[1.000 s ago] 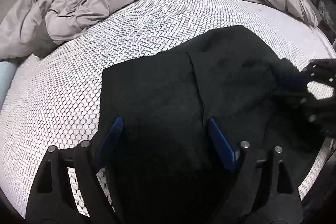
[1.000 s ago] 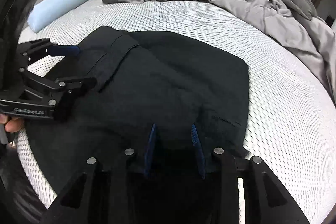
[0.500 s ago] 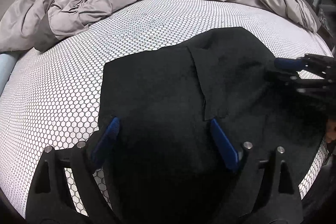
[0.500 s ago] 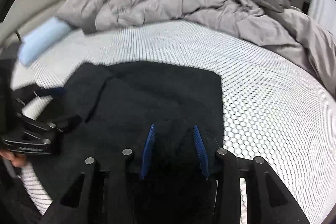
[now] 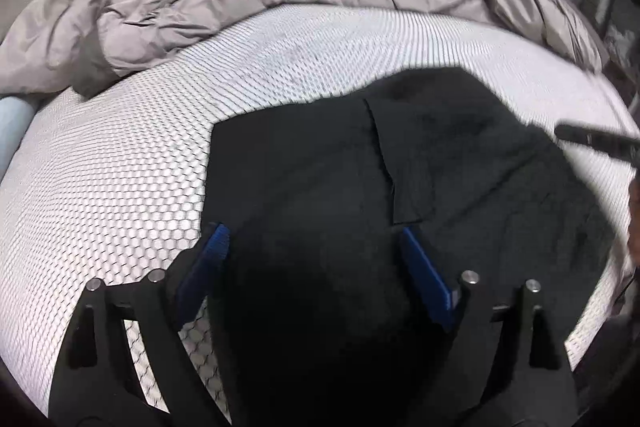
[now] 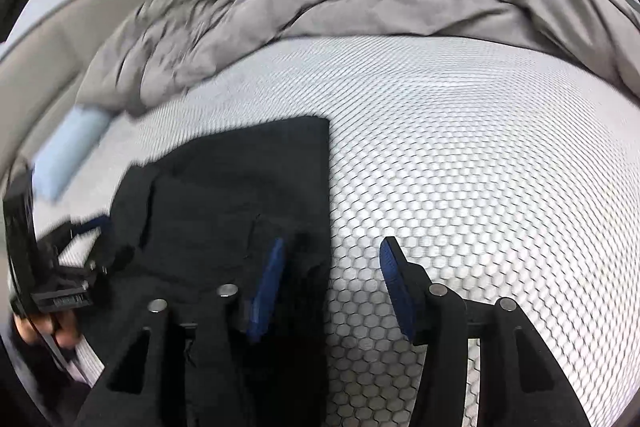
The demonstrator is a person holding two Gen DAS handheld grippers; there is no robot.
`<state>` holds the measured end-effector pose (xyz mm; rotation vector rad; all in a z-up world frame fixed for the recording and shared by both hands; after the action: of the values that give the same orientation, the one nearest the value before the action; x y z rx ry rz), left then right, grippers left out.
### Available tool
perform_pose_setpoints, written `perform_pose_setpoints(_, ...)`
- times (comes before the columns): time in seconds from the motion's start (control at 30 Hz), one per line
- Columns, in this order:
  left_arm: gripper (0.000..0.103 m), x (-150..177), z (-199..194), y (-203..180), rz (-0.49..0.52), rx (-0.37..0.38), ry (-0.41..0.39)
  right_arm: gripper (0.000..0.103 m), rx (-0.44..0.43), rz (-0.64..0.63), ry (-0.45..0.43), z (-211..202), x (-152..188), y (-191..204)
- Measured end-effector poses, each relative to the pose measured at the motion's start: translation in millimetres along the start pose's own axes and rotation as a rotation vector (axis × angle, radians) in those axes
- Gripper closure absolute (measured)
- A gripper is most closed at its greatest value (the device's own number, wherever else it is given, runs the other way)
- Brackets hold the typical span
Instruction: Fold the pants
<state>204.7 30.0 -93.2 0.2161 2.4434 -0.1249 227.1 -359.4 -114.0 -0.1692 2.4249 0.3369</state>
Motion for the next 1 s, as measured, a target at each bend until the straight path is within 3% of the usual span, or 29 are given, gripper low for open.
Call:
perform_pose_setpoints(0.1, 0.019, -4.4, -25.9, -16.9, -0.036, 0.139, -0.063, 0.052, -0.158, 0.001, 0.015, -9.9, 5.7, 20.3)
perform_pose_setpoints(0.17, 0.019, -2.9, -33.4, -40.9, 0.01, 0.235, -0.07, 0.052, -0.221, -0.053, 0.037, -15.7, 16.4, 39.0)
perform_pose_setpoints(0.27, 0.019, 4.8, -23.2, -64.9, 0.097, 0.23, -0.038, 0.052, -0.23, -0.135, 0.066, -17.9, 35.2, 54.7)
perform_pose_setpoints(0.37, 0.019, 13.0, -7.0, -80.1, 0.052, 0.25, 0.016, 0.052, -0.296, -0.11, 0.107, -16.8, 45.8, 59.6)
perform_pose_setpoints(0.43, 0.019, 13.5, -6.9, -96.3, 0.055, 0.275, -0.003, 0.052, -0.322, -0.069, 0.115, -12.6, 48.4, 57.9)
perform_pose_setpoints(0.47, 0.019, 14.9, -6.7, -103.0, 0.065, 0.288, -0.001, 0.055, -0.335, -0.044, 0.116, -11.1, 48.0, 57.3)
perform_pose_setpoints(0.53, 0.019, 17.7, -9.7, -117.9, 0.079, 0.298, -0.009, 0.088, -0.323, -0.029, 0.09, -13.2, 43.7, 54.0)
perform_pose_setpoints(0.6, 0.018, 20.2, -13.4, -132.8, 0.098, 0.334, -0.014, 0.097, -0.344, -0.033, 0.061, -23.4, 38.5, 57.0)
perform_pose_setpoints(0.67, 0.016, 23.2, -15.0, -144.0, 0.105, 0.356, -0.01, 0.097, -0.373, -0.046, 0.037, -36.9, 37.8, 61.8)
perform_pose_setpoints(0.73, 0.015, 32.0, -12.0, -153.6, 0.148, 0.318, -0.003, 0.097, -0.331, -0.07, 0.052, -37.5, 46.4, 56.8)
perform_pose_setpoints(0.8, 0.015, 41.3, -3.7, -160.8, 0.211, 0.25, 0.008, 0.091, -0.184, -0.122, 0.115, -16.2, 60.7, 43.0)
perform_pose_setpoints(0.87, 0.015, 41.5, -4.8, -162.4, 0.227, 0.227, -0.011, 0.089, -0.166, -0.12, 0.125, -11.9, 64.3, 39.5)
perform_pose_setpoints(0.9, 0.015, 40.9, -9.2, -160.4, 0.216, 0.236, -0.011, 0.081, -0.165, -0.136, 0.098, -19.2, 60.6, 41.7)
perform_pose_setpoints(0.97, 0.015, 36.1, -20.5, -144.5, 0.164, 0.24, -0.031, 0.052, -0.147, -0.143, 0.03, -32.9, 52.0, 41.3)
perform_pose_setpoints(1.0, 0.015, 33.4, -25.2, -133.7, 0.14, 0.227, -0.043, 0.032, -0.13, -0.118, -0.013, -39.6, 45.8, 36.1)
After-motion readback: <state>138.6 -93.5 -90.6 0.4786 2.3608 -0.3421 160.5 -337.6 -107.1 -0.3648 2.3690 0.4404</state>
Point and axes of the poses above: each gripper's, at about its wrist camera, not at the fingertips, and z roughly the way its jaws point, y to its left, x to its underside, the point moved 9 cm from there along z, roughly the way its jaws point, and after that the axes turned 1 degree about -y, right-handed, at the moved point
